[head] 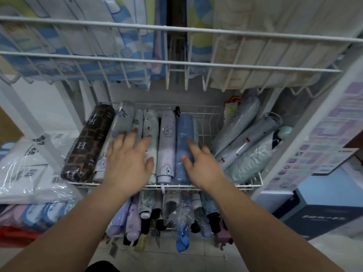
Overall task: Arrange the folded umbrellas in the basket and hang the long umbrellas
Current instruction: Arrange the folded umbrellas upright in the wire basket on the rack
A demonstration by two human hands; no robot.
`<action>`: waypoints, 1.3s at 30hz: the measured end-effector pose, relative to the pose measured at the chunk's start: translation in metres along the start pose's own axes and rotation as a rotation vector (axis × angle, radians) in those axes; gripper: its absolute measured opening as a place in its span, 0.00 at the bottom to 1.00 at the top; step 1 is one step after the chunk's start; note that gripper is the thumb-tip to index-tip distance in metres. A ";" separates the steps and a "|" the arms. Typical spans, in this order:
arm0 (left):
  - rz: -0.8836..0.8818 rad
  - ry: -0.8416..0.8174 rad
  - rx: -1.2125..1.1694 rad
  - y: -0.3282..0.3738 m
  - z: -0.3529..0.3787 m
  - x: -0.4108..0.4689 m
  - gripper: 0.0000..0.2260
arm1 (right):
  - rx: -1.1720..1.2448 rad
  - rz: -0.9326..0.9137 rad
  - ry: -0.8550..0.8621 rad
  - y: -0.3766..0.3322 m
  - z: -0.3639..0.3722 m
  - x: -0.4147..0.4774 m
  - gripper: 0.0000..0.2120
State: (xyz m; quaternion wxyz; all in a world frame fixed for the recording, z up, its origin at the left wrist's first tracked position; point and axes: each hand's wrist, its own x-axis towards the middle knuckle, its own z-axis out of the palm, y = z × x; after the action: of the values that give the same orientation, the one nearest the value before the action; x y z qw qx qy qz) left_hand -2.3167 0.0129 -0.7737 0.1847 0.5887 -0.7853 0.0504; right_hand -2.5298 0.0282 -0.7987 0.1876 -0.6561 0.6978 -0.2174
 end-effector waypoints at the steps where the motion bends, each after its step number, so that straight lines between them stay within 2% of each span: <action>1: 0.032 -0.009 -0.055 0.014 0.000 -0.001 0.28 | 0.037 -0.034 0.118 0.002 -0.006 -0.010 0.26; 5: 0.162 -0.101 -0.364 0.070 0.010 -0.001 0.29 | 0.156 -0.052 0.547 0.022 -0.028 -0.048 0.20; 9: 0.227 -0.232 -0.572 0.119 0.024 0.013 0.29 | 0.233 0.086 0.716 0.049 -0.035 -0.076 0.20; 16: 0.158 -0.394 -0.673 0.171 0.048 0.036 0.26 | 0.285 0.181 0.714 0.070 -0.032 -0.096 0.26; 25: 0.127 -0.411 -0.547 0.193 0.060 0.052 0.27 | 0.482 0.219 0.684 0.056 -0.025 -0.091 0.31; 29: 0.107 -0.462 -0.610 0.186 0.065 0.062 0.29 | 0.469 0.190 0.664 0.057 -0.025 -0.091 0.32; 33: 0.061 -0.514 -0.792 0.183 0.063 0.067 0.33 | 0.425 0.183 0.651 0.065 -0.027 -0.085 0.33; 35: 0.044 -0.533 -0.823 0.183 0.060 0.070 0.31 | 0.428 0.198 0.660 0.066 -0.030 -0.082 0.34; 39: -0.030 -0.549 -0.869 0.181 0.057 0.072 0.19 | 0.448 0.197 0.650 0.057 -0.028 -0.082 0.34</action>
State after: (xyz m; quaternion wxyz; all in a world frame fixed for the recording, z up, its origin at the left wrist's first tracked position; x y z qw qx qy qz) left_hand -2.5175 -0.0149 -0.7759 0.1998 0.4605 -0.7448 -0.4397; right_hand -2.5876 0.1138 -0.8085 0.1154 -0.4263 0.7156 -0.5411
